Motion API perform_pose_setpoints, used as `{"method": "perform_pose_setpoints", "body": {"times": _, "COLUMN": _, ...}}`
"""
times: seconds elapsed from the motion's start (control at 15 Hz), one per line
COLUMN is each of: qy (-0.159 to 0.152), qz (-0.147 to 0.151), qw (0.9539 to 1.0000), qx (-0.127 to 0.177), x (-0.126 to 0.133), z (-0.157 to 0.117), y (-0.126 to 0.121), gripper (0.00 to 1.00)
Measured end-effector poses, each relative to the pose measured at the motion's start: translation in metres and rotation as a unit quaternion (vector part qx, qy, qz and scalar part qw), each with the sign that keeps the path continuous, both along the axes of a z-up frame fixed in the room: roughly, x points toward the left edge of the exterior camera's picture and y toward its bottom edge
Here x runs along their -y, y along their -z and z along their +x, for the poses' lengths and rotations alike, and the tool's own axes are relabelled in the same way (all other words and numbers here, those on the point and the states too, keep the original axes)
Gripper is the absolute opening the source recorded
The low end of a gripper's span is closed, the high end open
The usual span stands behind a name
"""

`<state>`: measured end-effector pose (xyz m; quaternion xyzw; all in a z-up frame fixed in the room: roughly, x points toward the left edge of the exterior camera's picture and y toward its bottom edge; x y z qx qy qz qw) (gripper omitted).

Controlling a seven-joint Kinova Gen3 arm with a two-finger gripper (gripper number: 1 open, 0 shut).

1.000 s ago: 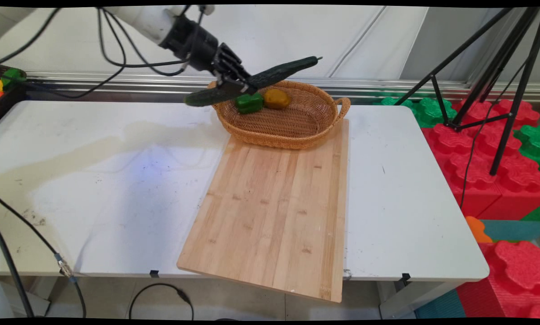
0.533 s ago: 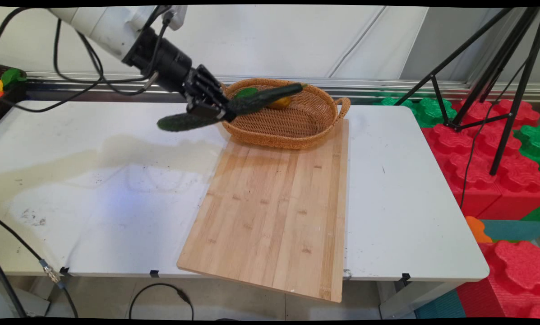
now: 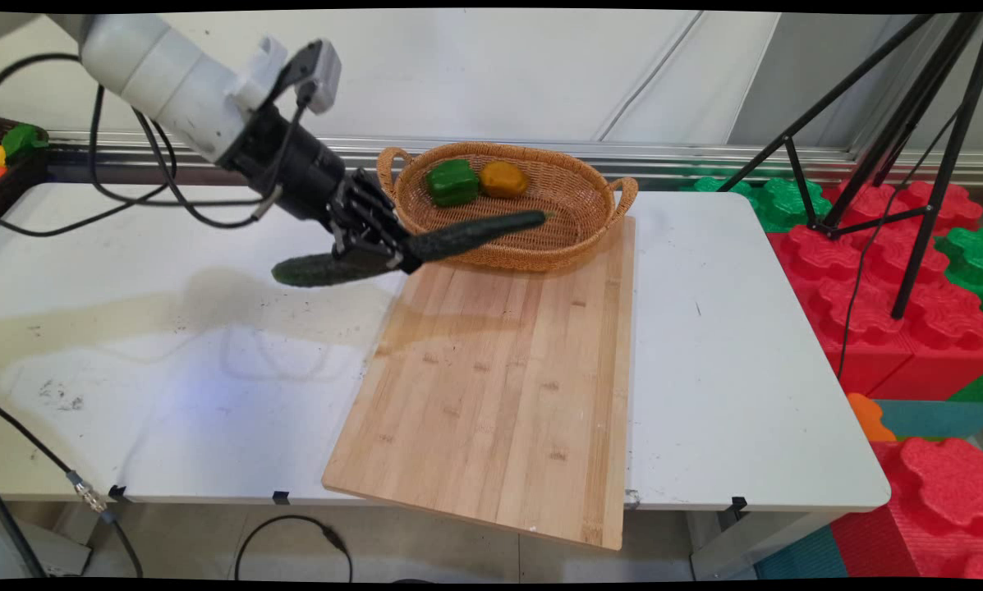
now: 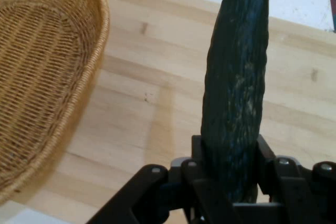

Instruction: Place the picked object on the cutting board

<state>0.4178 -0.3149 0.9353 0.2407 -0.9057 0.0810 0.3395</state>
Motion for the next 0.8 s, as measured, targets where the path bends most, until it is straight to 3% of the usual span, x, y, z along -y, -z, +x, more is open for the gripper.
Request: {"method": "perform_pose_setpoints", "body": {"times": 0.8, "qy": -0.007, "qz": 0.045, "qw": 0.9986, "qx": 0.029, "x": -0.002, "z": -0.085, "y": 0.086, "gripper": 0.00}}
